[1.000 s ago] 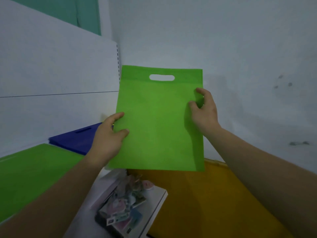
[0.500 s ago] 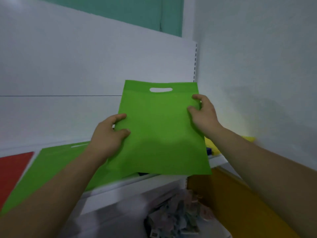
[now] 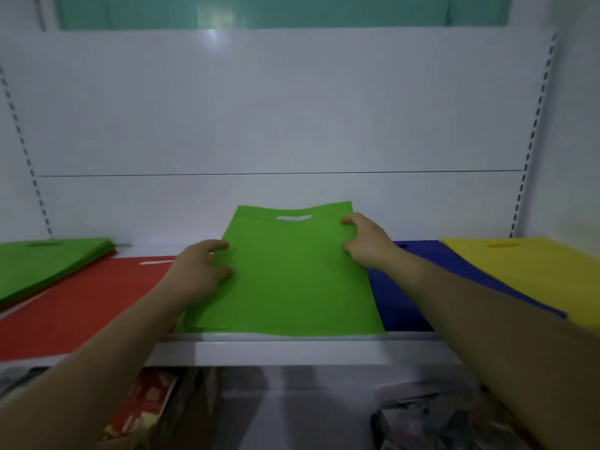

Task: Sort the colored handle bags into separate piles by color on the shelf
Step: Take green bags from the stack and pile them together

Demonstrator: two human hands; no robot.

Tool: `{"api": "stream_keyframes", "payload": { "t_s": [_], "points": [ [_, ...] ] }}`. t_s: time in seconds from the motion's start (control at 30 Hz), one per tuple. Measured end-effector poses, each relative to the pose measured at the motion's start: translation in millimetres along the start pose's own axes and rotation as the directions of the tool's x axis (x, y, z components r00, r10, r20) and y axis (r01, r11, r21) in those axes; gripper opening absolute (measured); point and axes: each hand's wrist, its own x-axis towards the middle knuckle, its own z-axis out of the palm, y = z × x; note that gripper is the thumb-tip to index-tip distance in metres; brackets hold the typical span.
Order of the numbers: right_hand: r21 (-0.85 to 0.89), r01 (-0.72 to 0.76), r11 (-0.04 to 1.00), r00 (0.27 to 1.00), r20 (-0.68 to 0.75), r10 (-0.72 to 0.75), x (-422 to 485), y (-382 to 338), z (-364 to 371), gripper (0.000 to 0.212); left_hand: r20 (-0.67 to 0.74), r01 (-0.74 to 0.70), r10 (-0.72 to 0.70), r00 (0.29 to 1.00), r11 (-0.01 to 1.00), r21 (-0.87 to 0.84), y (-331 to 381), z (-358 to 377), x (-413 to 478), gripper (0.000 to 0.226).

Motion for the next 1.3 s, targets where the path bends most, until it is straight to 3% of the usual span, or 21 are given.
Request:
{"api": "stream_keyframes", "payload": {
  "t_s": [0.17, 0.33, 0.47, 0.57, 0.77, 0.9, 0.97, 1.1, 1.23, 1.3],
  "points": [
    [-0.312, 0.112, 0.943, 0.988, 0.135, -0.073, 8.2, -11.4, 25.5, 0.051, 0.091, -0.07, 0.053, 0.995, 0.977, 0.203, -19.2, -7.2, 5.6, 0.053],
    [-0.568, 0.114, 0.815, 0.934, 0.341, 0.106, 9.6, -12.7, 43.4, 0.058, 0.293, -0.171, 0.05, 0.955, 0.899, 0.404, -29.6, -12.8, -1.3, 0.057],
    [-0.624, 0.134, 0.77, 0.915, 0.376, 0.146, 10.1, -12.7, 45.3, 0.059, 0.521, -0.264, 0.026, 0.853, 0.883, 0.388, -24.7, -21.2, -16.5, 0.123],
    [-0.563, 0.176, 0.807, 0.882, 0.455, 0.125, 4.4, -18.3, 42.3, 0.062, 0.617, -0.328, 0.032, 0.786, 0.868, 0.372, -24.1, -25.5, -22.0, 0.146],
    [-0.604, 0.168, 0.779, 0.876, 0.455, 0.164, 2.5, -21.9, 41.7, 0.058, 0.583, -0.344, 0.077, 0.808, 0.867, 0.361, -29.3, -25.2, -21.4, 0.146],
    [-0.609, 0.153, 0.778, 0.879, 0.443, 0.174, 0.5, -22.0, 44.0, 0.058, 0.562, -0.351, 0.082, 0.823, 0.851, 0.39, -32.3, -24.6, -21.2, 0.092],
    [-0.608, 0.137, 0.782, 0.882, 0.434, 0.183, 0.2, -22.3, 45.1, 0.058, 0.565, -0.381, 0.107, 0.818, 0.836, 0.394, -34.5, -23.4, -19.7, 0.082],
    [-0.625, 0.11, 0.772, 0.89, 0.407, 0.203, -1.4, -25.3, 46.9, 0.058, 0.589, -0.392, 0.117, 0.8, 0.844, 0.365, -37.6, -28.2, -16.3, 0.092],
    [-0.631, 0.081, 0.772, 0.905, 0.371, 0.208, -3.4, -28.7, 51.3, 0.057, 0.516, -0.359, 0.11, 0.849, 0.838, 0.412, -55.2, -37.3, -1.2, 0.086],
    [-0.631, 0.069, 0.773, 0.904, 0.367, 0.219, -4.9, -30.9, 54.2, 0.059, 0.522, -0.335, 0.045, 0.852, 0.812, 0.477, -67.8, -40.3, 6.5, 0.117]
  ]
}}
